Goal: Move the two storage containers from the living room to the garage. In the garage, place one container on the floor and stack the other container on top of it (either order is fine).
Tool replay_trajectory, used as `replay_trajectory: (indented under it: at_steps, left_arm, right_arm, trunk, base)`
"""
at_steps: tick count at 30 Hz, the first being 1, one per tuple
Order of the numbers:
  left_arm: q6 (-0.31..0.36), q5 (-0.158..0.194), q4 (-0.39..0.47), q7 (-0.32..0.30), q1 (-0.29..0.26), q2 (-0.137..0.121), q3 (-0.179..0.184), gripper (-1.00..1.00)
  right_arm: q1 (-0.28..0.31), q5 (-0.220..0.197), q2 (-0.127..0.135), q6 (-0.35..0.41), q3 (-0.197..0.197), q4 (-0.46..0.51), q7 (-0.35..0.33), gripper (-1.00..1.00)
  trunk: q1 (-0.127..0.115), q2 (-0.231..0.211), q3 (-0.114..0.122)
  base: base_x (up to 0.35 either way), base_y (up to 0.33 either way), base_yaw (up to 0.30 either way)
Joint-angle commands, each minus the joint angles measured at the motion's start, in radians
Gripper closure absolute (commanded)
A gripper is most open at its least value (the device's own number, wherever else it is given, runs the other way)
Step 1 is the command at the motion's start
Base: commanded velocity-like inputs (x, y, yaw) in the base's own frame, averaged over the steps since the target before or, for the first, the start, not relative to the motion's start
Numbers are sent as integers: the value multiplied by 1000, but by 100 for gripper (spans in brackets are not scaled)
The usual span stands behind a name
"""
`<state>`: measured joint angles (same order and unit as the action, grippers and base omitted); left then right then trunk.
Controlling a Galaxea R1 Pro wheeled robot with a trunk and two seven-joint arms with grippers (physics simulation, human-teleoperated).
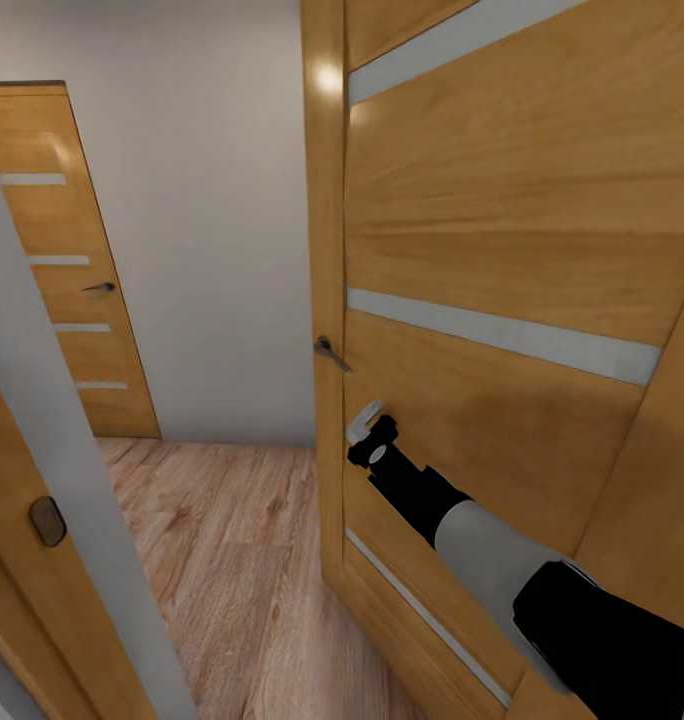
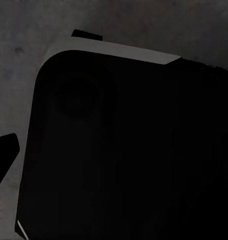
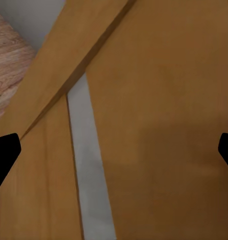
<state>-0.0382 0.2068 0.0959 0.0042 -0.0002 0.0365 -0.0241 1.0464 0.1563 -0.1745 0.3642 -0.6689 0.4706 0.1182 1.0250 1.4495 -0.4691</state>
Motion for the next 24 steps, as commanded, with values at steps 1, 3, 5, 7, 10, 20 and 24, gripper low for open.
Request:
replay_trajectory:
  at_steps: [1,3,5,7,10,20,24]
  left_arm:
    - [-2,5,1,0,0,0,-2,-100]
    - [-2,5,1,1,0,0,-2,-100]
    - [-2,5,1,1,0,0,-2,-100]
    - [-2,5,1,0,0,0,-2,-100]
    - [-2,5,1,0,0,0,-2,-100]
    - [-2,5,2,0,0,0,-3,-100]
    - [-3,5,2,0,0,0,-3,-100]
  right_arm:
    - [1,19,0,10,-3,1,6,-100]
    - [1,19,0,10,-3,2,6,-100]
    - [1,19,0,10,-3,2,6,-100]
    - [1,19,0,9,-4,2,7,-100]
    - [0,19,0,9,-4,2,7,-100]
    - [-2,19,0,12,-4,2,7,-100]
    - [-7,20,0,9,-6,0,9,-100]
  trunk:
    - [0,1,-1]
    - [0,1,-1]
    - [0,1,-1]
    - [0,1,-1]
    - [0,1,-1]
    - [0,1,-1]
    - [0,1,-1]
  base:
    - [0,0,0]
    - [0,0,0]
    - [0,0,0]
    - [0,0,0]
    - [0,0,0]
    - [0,0,0]
    - [0,0,0]
